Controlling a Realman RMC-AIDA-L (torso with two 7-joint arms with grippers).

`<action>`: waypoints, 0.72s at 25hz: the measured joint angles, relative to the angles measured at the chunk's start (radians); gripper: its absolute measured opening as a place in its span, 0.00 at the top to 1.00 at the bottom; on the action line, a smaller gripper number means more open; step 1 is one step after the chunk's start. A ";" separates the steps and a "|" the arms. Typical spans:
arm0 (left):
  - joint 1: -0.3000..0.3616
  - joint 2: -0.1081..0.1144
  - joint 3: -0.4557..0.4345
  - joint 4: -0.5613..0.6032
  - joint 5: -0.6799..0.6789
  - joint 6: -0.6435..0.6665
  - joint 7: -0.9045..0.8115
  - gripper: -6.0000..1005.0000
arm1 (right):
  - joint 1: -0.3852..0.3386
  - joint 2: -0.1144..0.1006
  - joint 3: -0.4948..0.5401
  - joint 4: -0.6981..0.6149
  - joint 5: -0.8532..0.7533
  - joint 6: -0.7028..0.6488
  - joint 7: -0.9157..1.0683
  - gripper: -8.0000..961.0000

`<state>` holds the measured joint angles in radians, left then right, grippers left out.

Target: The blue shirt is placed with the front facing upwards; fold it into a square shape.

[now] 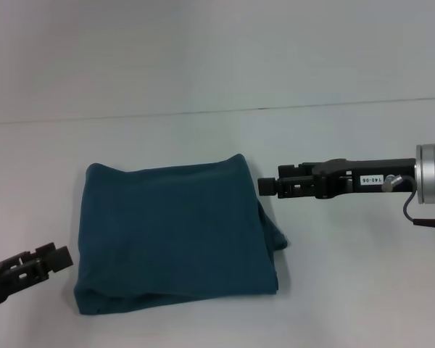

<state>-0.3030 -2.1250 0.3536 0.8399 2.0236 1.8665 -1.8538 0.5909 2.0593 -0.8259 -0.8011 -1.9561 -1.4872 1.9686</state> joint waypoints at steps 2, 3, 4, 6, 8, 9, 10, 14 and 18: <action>-0.001 0.000 0.003 -0.001 0.000 0.006 0.022 0.21 | -0.004 0.001 0.000 0.007 0.004 0.001 -0.004 0.03; -0.001 -0.001 0.007 -0.002 0.000 0.014 0.054 0.21 | -0.006 0.002 0.000 0.009 0.004 0.000 -0.010 0.03; 0.000 -0.004 0.012 -0.004 0.003 0.023 0.098 0.21 | -0.011 0.006 -0.001 0.009 0.005 -0.005 -0.029 0.04; 0.007 -0.009 0.021 -0.017 0.009 0.035 0.204 0.21 | -0.026 0.016 -0.007 0.013 0.005 -0.035 -0.097 0.04; 0.020 -0.017 0.039 -0.034 0.012 0.037 0.278 0.21 | -0.042 0.027 -0.014 0.032 0.005 -0.083 -0.194 0.04; 0.027 -0.020 0.050 -0.039 0.013 0.037 0.303 0.21 | -0.047 0.028 -0.016 0.054 0.006 -0.112 -0.243 0.04; 0.033 -0.022 0.061 -0.041 0.015 0.038 0.317 0.21 | -0.050 0.029 -0.017 0.079 0.005 -0.138 -0.284 0.04; 0.048 -0.029 0.100 -0.042 0.049 0.061 0.382 0.21 | -0.059 0.024 -0.024 0.202 -0.001 -0.197 -0.420 0.04; 0.046 -0.032 0.120 -0.052 0.101 0.070 0.457 0.21 | -0.080 0.025 -0.028 0.249 -0.003 -0.168 -0.464 0.04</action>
<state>-0.2570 -2.1575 0.4739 0.7879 2.1251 1.9369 -1.3966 0.5113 2.0838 -0.8537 -0.5523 -1.9586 -1.6551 1.5042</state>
